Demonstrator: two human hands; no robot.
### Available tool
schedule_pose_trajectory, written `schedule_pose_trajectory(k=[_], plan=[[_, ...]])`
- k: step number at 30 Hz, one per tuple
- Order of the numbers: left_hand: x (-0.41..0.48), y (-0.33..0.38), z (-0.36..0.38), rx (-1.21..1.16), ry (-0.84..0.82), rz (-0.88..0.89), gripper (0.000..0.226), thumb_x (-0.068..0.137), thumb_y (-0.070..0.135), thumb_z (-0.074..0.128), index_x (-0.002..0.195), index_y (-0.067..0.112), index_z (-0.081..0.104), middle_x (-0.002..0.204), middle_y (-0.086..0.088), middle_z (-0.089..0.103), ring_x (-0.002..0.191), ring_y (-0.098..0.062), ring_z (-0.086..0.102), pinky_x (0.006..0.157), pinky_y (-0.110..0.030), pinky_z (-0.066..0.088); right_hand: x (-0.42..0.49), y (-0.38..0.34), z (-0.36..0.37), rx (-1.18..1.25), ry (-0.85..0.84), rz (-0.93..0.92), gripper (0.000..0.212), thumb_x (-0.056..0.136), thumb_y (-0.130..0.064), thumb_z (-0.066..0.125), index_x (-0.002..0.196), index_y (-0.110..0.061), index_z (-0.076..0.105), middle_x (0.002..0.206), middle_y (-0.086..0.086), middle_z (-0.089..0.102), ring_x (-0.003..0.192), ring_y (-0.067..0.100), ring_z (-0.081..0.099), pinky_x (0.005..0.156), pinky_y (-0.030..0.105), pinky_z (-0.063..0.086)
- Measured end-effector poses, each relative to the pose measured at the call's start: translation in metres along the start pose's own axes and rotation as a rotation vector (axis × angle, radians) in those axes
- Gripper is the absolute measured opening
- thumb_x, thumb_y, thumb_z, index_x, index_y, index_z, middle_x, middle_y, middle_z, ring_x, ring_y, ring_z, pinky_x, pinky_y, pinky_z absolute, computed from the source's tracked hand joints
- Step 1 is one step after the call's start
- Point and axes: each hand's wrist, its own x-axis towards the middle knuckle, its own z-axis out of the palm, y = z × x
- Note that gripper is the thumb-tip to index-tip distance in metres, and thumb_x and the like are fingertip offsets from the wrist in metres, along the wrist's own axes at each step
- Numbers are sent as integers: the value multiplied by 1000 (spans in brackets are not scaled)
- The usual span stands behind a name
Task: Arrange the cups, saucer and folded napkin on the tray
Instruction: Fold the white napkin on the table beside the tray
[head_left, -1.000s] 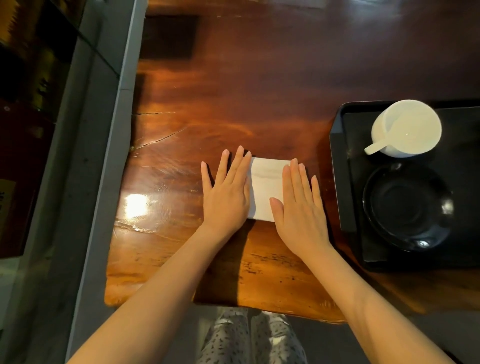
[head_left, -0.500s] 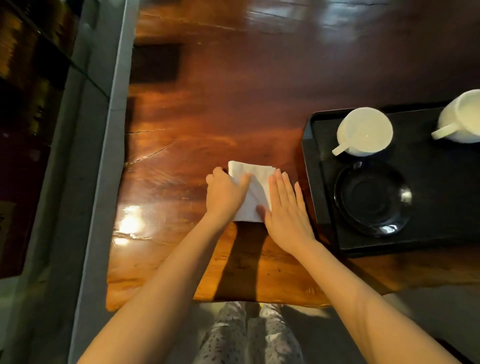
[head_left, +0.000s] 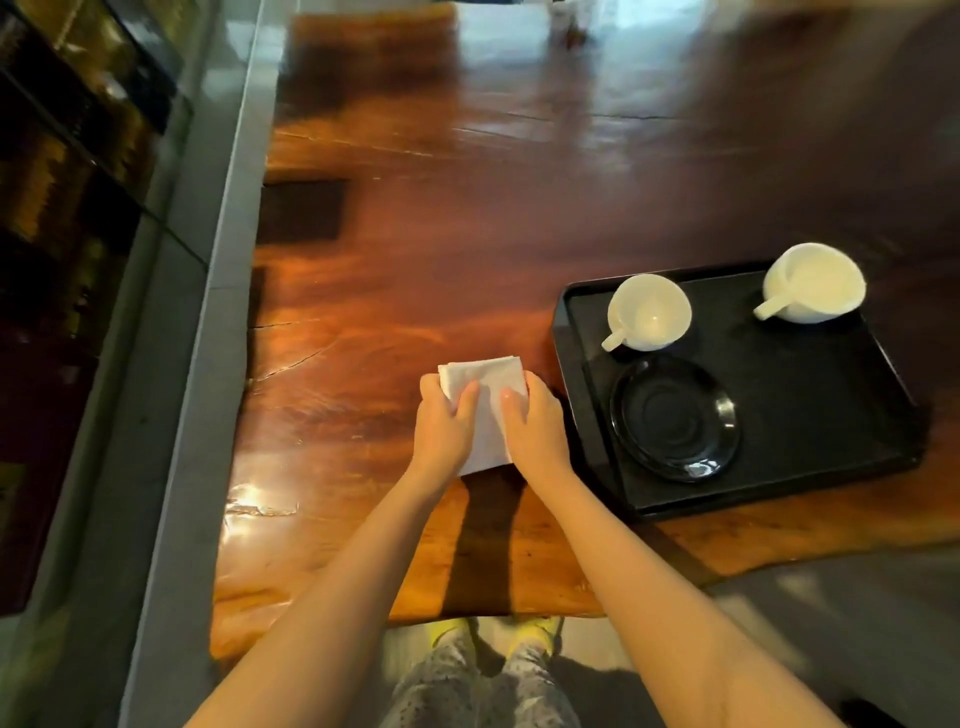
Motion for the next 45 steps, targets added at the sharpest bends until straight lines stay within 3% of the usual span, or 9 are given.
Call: schedule_pose_trajectory(k=[3,7,10,24,29,32,37,41,45], plan=[[0,11,-8,-139,24,-52,36,96,41,42,117,12,41,90,12,45,77,-7,50,62,-19,43,2,-23,-2,35,22,165,51,96,-49,30,110,-8,56,103,11,61,89,19,58,72,30,49],[7,23,-11,-229,168,-165,39,96,51,33,104,17,50,102,0,56,88,-15,54,76,-29,45,2,-41,-8,-54,76,109,48,96,-50,31,102,-9,55,90,4,57,83,18,59,61,22,44],[7,34,-10,-231,228,-174,47,96,52,29,111,15,53,109,-3,60,92,-18,56,83,-32,49,2,-52,-19,-99,118,47,40,96,-49,31,93,-14,51,87,3,57,78,16,56,51,18,34],[-37,122,52,-266,162,-44,52,100,43,24,125,7,50,131,-10,56,116,-26,54,98,-34,43,-18,-49,-137,-88,334,-70,35,98,-44,31,84,-18,49,81,1,55,78,13,57,60,23,46],[-52,155,113,-287,142,39,46,101,40,24,108,8,56,113,-11,61,99,-23,56,87,-33,44,-11,-16,-206,-171,356,-109,33,100,-38,28,76,-20,41,61,-6,41,56,9,43,46,21,25],[-66,176,162,-283,159,74,48,102,35,25,103,1,58,96,-10,61,88,-24,57,74,-29,38,-4,17,-249,-163,371,-129,37,100,-38,29,76,-14,44,60,-2,46,54,10,44,47,24,27],[-86,194,252,-280,104,-75,51,100,41,27,113,0,54,113,-15,62,104,-30,57,83,-34,40,7,83,-315,-155,370,-110,41,99,-40,29,80,-10,51,64,-2,51,63,17,55,56,34,44],[-94,194,292,-279,9,-303,48,100,40,28,131,8,44,126,-8,51,119,-28,49,92,-33,37,20,122,-341,-149,335,-9,40,100,-41,27,78,-14,46,62,-5,44,59,11,47,50,23,32],[-102,182,318,-376,-50,-317,38,99,24,35,136,19,45,134,-5,54,117,-24,54,100,-41,48,37,145,-355,-150,220,67,35,100,-39,24,88,-14,45,74,0,50,70,17,51,53,27,34]])
